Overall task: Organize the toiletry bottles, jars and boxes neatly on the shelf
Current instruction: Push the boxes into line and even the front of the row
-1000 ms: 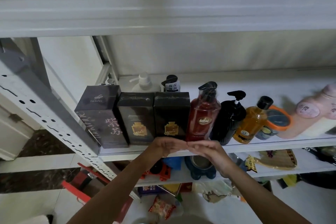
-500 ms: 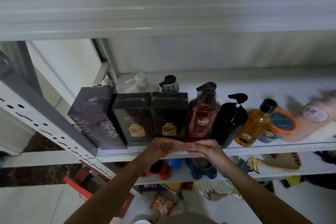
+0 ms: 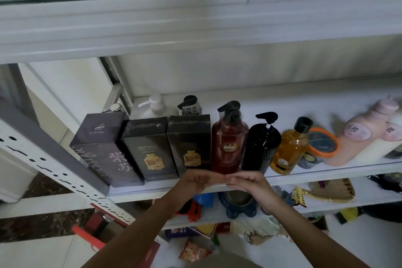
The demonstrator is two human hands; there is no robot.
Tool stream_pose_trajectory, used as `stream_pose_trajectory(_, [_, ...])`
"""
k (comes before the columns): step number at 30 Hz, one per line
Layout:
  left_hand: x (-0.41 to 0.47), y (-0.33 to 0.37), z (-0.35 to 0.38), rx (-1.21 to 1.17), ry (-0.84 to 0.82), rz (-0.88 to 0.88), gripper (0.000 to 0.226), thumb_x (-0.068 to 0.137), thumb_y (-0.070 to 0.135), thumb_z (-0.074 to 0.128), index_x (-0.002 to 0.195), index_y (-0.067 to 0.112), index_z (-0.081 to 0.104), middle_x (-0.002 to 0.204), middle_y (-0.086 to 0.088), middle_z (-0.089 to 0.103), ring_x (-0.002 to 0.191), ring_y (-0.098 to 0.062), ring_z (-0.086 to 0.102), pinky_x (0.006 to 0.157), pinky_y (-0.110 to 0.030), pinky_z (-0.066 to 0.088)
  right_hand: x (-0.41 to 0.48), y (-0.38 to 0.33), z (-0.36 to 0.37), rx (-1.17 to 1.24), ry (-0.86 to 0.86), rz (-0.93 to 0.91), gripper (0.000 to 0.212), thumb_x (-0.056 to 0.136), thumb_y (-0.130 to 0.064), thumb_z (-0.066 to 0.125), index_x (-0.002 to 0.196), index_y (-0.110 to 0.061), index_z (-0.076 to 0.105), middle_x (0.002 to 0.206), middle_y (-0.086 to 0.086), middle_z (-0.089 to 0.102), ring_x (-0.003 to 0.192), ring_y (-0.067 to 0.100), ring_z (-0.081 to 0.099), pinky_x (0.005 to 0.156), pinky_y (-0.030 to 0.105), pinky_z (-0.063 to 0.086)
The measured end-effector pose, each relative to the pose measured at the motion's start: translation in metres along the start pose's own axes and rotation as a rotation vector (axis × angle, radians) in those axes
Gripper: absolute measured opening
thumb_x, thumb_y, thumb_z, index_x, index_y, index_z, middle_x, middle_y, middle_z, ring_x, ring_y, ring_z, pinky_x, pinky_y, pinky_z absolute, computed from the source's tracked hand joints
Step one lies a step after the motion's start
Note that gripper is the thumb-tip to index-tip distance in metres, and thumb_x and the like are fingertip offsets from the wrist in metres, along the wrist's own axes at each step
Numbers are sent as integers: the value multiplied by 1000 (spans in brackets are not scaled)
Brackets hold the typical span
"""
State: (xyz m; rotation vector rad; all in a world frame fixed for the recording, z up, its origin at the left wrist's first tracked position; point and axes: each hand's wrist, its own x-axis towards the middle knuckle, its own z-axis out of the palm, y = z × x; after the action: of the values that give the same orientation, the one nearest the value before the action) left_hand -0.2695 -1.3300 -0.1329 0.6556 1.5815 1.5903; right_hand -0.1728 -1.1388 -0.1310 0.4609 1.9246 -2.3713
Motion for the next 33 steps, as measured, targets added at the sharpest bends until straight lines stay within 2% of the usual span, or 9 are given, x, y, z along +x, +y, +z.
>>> stream_pose_trajectory(3, [13,1,23,-13,-47,44,39,84,-13,44,121,-18,52,114,-3,69,113,-20,61,98,-27,46,-11,-2,-23,-16,10,-61,18,80,-11,67,96,-4,74,106,14,71,103,29,66,94,37,52])
stream_pose_trajectory(5, [21,2,36,-22,-64,47,49,75,-12,41,124,-13,52,116,-10,67,118,-26,58,104,-34,43,-18,-5,-37,5,26,-78,42,66,-33,81,97,-5,74,105,17,71,102,31,66,92,37,53])
stream_pose_trajectory(7, [30,2,45,-16,-89,24,58,70,-13,39,124,-4,55,120,-17,63,121,-30,55,109,-42,38,-23,-9,-50,18,30,-63,65,55,-45,85,104,-5,71,106,18,70,101,30,67,90,34,54])
stream_pose_trajectory(9, [39,2,53,9,-117,36,63,66,-13,38,124,3,57,118,-11,66,122,-29,55,110,-44,36,-25,-12,-59,2,24,-59,64,61,-41,83,110,-4,68,108,17,70,102,29,67,91,35,53])
stream_pose_trajectory(11, [44,2,58,19,-118,39,65,64,-10,39,125,4,56,115,-5,68,120,-28,56,110,-43,38,-23,-12,-64,-11,41,-40,41,75,-22,74,111,-2,67,106,16,70,102,29,67,93,36,53])
stream_pose_trajectory(14, [49,2,62,38,-101,55,63,67,-4,44,130,-3,44,108,7,71,114,-14,61,102,-28,44,-17,-10,-67,1,60,-16,29,84,-2,60,112,1,65,106,16,70,103,30,66,90,33,54])
stream_pose_trajectory(17, [52,3,66,40,-97,58,63,70,-9,40,133,-5,33,105,19,69,111,-3,61,93,-17,44,-10,-11,-69,25,68,8,28,86,-2,60,112,4,65,106,18,70,102,32,66,88,32,55])
stream_pose_trajectory(28, [54,0,71,55,27,2,67,62,-10,37,126,5,52,104,10,72,110,-8,62,93,-18,45,-4,-8,-74,32,38,41,28,87,0,58,114,3,64,107,18,70,101,31,66,86,33,55])
stream_pose_trajectory(33, [63,-7,79,112,-1,-5,65,68,-30,32,128,-6,42,100,15,72,105,-4,64,91,-15,45,-15,-5,-86,26,20,13,29,86,2,59,114,4,64,108,19,69,103,29,66,92,37,53])
